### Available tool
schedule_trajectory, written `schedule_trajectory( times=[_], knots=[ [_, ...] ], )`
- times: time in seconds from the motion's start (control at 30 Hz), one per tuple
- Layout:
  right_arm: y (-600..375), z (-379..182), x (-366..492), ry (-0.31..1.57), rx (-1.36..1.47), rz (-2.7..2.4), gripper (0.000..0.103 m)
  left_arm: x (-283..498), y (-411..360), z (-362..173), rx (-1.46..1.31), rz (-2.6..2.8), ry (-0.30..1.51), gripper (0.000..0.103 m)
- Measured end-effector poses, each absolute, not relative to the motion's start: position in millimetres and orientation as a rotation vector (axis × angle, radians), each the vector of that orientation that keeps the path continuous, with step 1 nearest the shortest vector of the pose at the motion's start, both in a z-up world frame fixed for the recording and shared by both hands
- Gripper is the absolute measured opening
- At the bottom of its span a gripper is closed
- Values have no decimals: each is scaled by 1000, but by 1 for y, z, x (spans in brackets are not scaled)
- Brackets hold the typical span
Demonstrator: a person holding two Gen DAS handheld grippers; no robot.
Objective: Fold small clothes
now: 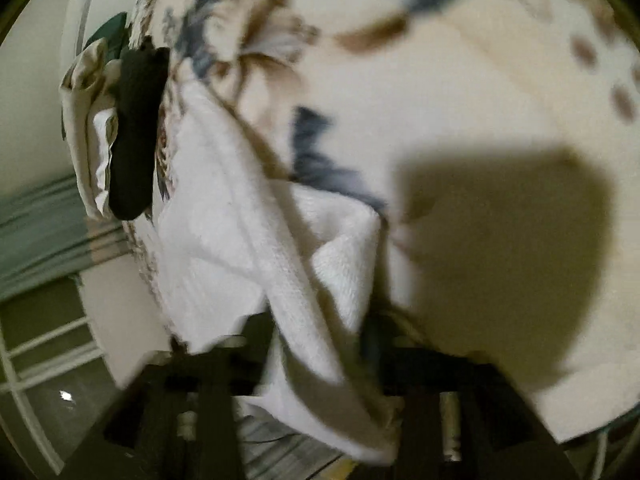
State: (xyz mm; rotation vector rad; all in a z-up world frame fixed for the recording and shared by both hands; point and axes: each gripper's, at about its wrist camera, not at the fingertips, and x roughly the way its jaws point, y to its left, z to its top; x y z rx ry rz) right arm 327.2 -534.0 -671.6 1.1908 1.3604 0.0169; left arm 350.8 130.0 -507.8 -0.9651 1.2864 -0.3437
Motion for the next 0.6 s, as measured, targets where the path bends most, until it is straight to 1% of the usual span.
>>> schedule_trajectory(
  times=[0.03,0.07,0.1,0.17,0.27,0.33,0.37,0.4,0.53,0.57,0.6],
  knots=[
    [-538,-660,324,1335,1175,2,89,349,122,-488,-875,-337,1284,75],
    [-540,-646,315,1301,1150,-37,92,347,116,-478,-811,-328,1281,77],
    [-542,-635,306,1272,1133,-78,92,344,104,-461,-701,-296,1279,78],
    [-545,-623,282,1220,1159,-156,92,334,92,-446,-595,-259,1270,78],
    [-538,-627,233,1176,1264,-214,92,319,54,-432,-466,-221,1259,78],
    [-522,-644,210,1167,1347,-174,92,309,26,-438,-410,-226,1278,78],
    [-513,-656,203,1162,1389,-155,92,299,31,-450,-399,-231,1291,78],
    [-503,-669,203,1148,1428,-150,93,297,16,-460,-393,-237,1320,78],
    [-485,-715,210,956,1578,-150,93,293,-17,-490,-359,-232,1380,78],
    [-481,-723,216,897,1621,-156,94,291,-21,-492,-337,-218,1387,78],
    [-480,-727,219,845,1641,-171,98,292,-27,-499,-310,-215,1394,78]
  ],
)
